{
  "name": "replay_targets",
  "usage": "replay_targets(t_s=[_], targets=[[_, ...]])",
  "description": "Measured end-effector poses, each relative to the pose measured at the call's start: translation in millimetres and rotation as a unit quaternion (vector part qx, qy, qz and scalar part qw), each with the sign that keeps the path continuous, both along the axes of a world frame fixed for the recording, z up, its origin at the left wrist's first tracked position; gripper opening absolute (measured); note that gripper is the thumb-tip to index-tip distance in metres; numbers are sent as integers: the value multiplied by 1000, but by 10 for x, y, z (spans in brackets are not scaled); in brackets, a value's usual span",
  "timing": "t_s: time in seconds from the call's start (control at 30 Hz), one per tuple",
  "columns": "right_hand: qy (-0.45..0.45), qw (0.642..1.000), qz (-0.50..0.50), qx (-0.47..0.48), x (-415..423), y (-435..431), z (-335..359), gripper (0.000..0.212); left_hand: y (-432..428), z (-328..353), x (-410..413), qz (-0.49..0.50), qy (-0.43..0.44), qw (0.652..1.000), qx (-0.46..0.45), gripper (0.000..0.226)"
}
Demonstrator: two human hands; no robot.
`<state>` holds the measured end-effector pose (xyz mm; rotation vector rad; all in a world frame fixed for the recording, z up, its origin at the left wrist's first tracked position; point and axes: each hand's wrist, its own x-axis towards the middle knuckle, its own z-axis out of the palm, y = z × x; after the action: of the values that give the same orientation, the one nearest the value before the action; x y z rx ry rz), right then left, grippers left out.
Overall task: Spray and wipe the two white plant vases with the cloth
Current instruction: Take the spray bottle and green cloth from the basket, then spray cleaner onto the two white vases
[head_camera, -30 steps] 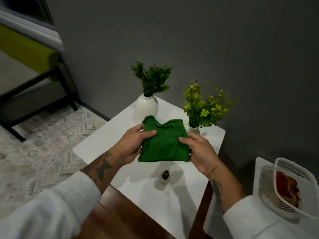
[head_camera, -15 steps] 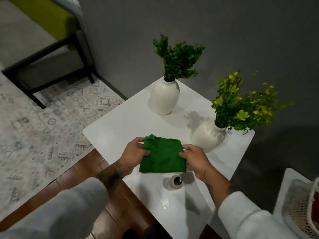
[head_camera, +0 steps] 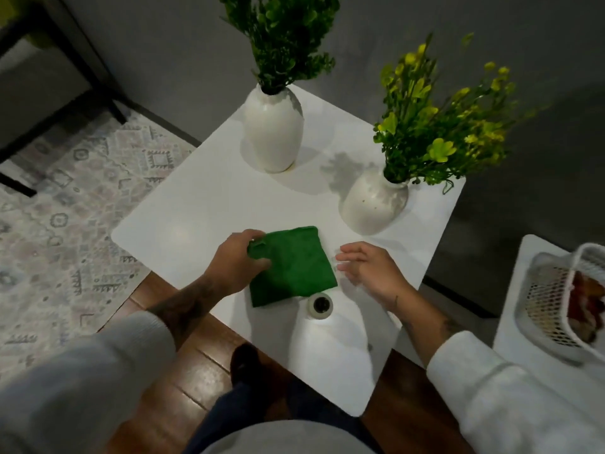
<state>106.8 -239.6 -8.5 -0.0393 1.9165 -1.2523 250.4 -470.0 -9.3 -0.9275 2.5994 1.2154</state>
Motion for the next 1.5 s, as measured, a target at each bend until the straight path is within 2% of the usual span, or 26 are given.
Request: replay_targets(t_s=[0.07,0.1,0.2,0.27,0.43,0.57,0.73,0.9,1.07,1.3,1.5], targets=[[12,1000,8,-8,80,119,132,33,6,88,-62,-77,23,996,-49,54],[19,1000,21,-10,147,176,188,33,2,131,-82,-114,35,992,-37,51],[85,993,74,27,418,327,273,37,39,207,-78,-235,26,970,53,43],[118,986,108,42,595,375,269,36,123,179,-69,-279,21,955,100,46],[70,997,36,11,1090,295,231,56,362,36,1,-356,54,926,116,47],[120,991,-52,0,1239,185,170,47,487,8,10,-344,86,923,153,38],[117,991,-68,-14,1210,233,298,34,507,156,-86,-334,83,920,188,31],[99,987,-100,-74,1065,228,491,33,482,437,-192,-336,98,899,262,36],[105,982,-121,-104,954,134,657,29,461,562,-266,-309,94,900,294,49],[74,972,-152,-160,855,0,723,23,454,679,-351,-256,144,944,153,54],[56,963,-161,-207,772,-36,738,30,514,752,-426,-262,161,951,22,63]])
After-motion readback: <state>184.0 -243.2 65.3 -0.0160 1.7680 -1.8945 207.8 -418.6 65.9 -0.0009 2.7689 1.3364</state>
